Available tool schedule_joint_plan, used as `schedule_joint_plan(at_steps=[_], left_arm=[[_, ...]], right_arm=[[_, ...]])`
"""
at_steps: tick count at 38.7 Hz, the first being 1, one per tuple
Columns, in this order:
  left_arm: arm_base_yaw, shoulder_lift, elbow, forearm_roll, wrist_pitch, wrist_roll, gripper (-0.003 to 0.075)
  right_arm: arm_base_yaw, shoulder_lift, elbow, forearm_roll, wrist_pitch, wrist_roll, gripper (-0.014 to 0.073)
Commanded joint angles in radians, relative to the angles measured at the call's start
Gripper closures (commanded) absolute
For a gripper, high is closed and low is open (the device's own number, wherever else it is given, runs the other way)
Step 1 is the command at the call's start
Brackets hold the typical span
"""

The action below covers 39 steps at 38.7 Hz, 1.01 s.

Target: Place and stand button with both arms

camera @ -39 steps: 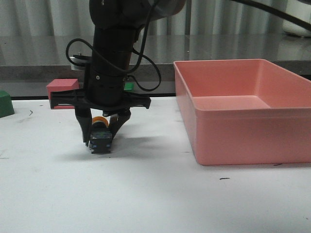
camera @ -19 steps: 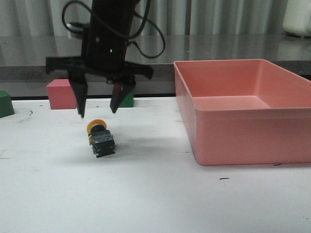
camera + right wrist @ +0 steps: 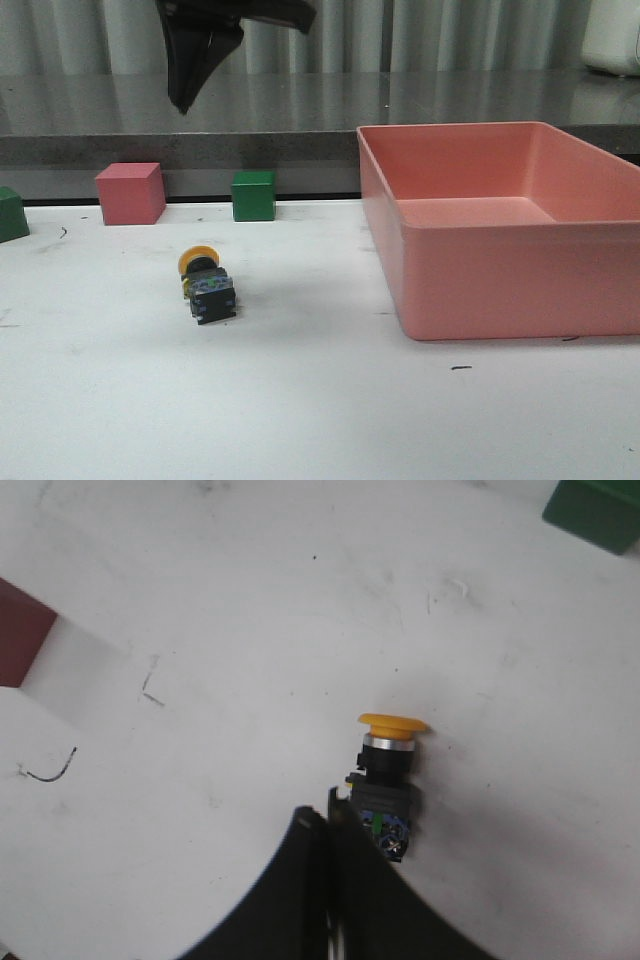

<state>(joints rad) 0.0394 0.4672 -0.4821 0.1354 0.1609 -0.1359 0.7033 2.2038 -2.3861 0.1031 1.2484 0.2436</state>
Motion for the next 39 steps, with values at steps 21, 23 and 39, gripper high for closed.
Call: schedule_joint_plan(at_steps=[21, 23, 39], left_arm=[[0.002, 0.009, -0.032, 0.003, -0.075, -0.009, 0.0103], [0.002, 0.009, -0.032, 0.003, -0.075, -0.009, 0.0103], [0.002, 0.009, -0.032, 0.003, -0.075, -0.009, 0.0103]], right_arm=[[-0.363, -0.624, 0.488, -0.093, 0.092, -0.087, 0.0659], [-0.411, -0.679, 0.562, -0.109, 0.085, -0.087, 0.0659], [-0.551, -1.213, 1.248, -0.16, -0.262, -0.086, 0.0664]])
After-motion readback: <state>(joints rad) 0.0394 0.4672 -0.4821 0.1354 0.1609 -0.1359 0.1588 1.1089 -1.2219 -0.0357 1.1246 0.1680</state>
